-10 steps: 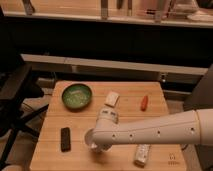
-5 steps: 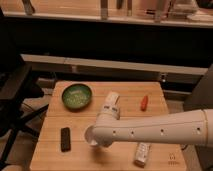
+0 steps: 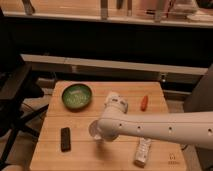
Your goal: Pick up the ceramic cup
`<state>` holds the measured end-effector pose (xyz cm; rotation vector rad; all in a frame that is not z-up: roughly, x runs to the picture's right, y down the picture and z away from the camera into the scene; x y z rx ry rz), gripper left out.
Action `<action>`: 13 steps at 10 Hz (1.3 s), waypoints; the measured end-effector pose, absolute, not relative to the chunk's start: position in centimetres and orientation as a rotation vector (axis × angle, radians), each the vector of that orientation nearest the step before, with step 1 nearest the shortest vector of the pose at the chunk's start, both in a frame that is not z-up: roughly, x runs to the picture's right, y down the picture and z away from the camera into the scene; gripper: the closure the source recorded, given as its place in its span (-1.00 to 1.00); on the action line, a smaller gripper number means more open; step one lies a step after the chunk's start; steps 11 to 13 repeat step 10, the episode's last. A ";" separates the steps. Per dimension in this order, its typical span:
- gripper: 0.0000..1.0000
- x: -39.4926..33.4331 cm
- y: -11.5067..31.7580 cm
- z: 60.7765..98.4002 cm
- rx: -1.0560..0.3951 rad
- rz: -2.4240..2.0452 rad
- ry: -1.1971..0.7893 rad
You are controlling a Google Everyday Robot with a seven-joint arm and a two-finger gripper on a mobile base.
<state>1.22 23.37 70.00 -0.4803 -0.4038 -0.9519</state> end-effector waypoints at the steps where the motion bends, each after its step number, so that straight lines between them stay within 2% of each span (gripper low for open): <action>1: 0.93 1.7 23.3 70.3 -0.477 -0.950 -0.406; 4: 0.93 2.3 21.6 69.5 -0.473 -0.945 -0.406; 13: 0.93 3.0 20.1 69.2 -0.469 -0.944 -0.410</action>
